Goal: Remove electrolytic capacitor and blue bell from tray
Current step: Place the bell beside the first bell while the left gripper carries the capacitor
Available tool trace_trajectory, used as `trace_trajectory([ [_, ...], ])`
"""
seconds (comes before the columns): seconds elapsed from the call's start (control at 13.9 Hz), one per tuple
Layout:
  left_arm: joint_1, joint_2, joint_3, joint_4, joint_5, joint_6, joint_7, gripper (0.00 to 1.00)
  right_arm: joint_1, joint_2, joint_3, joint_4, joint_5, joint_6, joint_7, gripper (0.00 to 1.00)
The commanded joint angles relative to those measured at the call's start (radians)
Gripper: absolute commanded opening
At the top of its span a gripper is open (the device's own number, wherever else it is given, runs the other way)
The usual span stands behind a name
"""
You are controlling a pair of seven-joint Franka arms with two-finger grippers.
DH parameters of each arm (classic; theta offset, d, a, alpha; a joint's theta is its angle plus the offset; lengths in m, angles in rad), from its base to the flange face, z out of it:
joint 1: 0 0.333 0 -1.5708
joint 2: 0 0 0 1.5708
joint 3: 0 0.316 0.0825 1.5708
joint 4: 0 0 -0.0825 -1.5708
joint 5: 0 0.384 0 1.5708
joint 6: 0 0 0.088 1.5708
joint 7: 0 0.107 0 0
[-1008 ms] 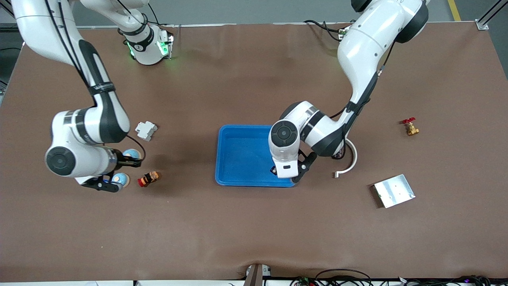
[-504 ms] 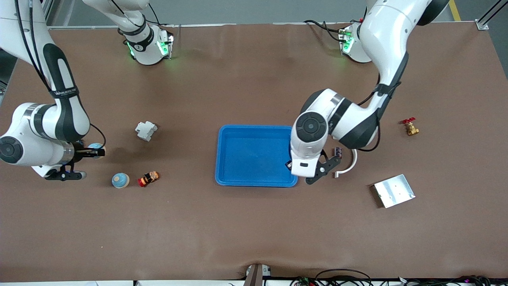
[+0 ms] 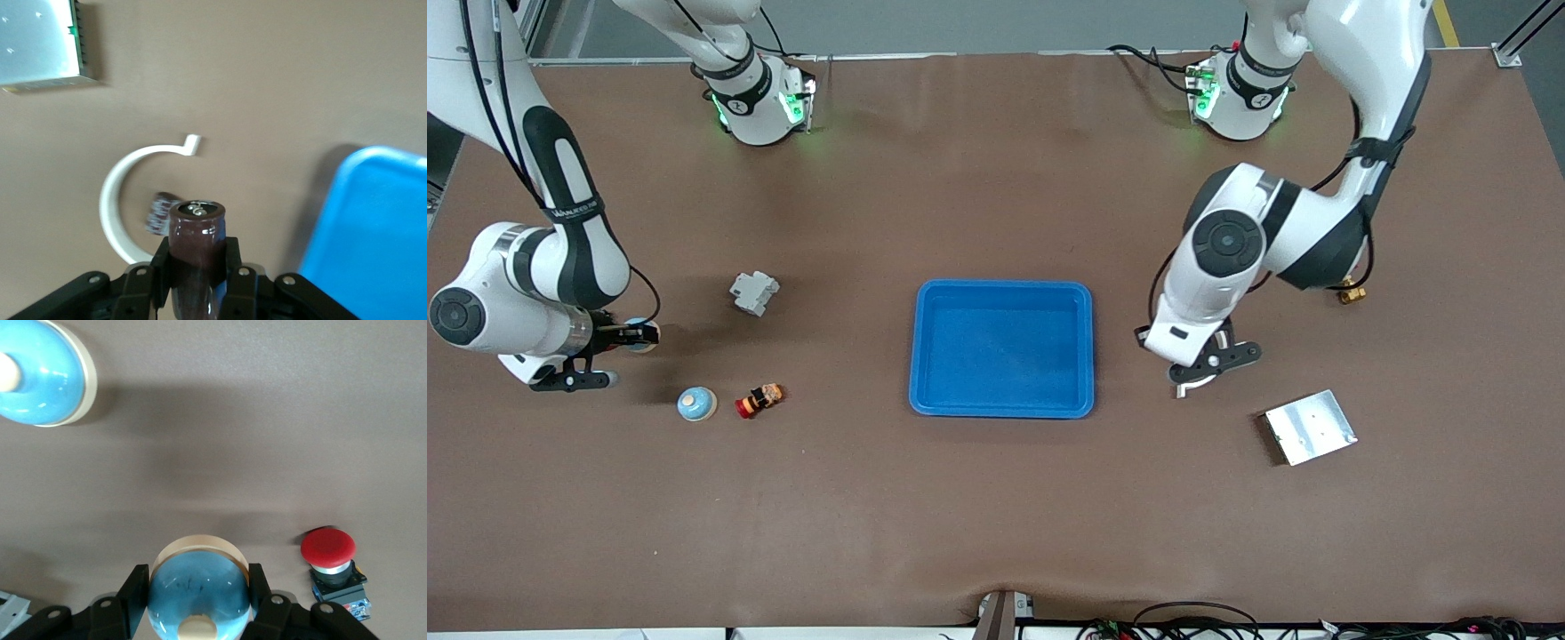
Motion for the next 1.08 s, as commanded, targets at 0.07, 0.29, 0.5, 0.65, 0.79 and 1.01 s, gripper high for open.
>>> trace_trajectory([
  [0.07,0.076,-0.124,-0.010,-0.225,-0.017,0.157,0.153,0.00,-0.005,0.001,-0.008,-0.019,0.021,0.010,-0.009,0.47],
  [0.29,0.125,-0.144,-0.009,-0.334,-0.012,0.265,0.260,0.00,-0.009,0.012,-0.009,-0.019,0.021,0.013,-0.010,0.92],
  [0.5,0.181,-0.146,-0.009,-0.424,-0.003,0.400,0.334,0.00,-0.012,0.006,-0.009,0.010,0.024,-0.008,-0.004,1.00],
  [0.65,0.220,-0.146,-0.009,-0.461,-0.002,0.458,0.381,0.00,-0.009,0.006,-0.009,0.076,0.053,-0.076,-0.004,1.00],
  [0.79,0.261,-0.141,-0.009,-0.483,0.000,0.501,0.440,0.00,-0.008,0.004,-0.009,0.125,0.093,-0.119,-0.004,1.00],
  [1.01,0.326,-0.125,-0.009,-0.512,0.000,0.576,0.526,0.00,0.020,-0.026,-0.002,0.198,0.099,-0.215,0.011,1.00],
])
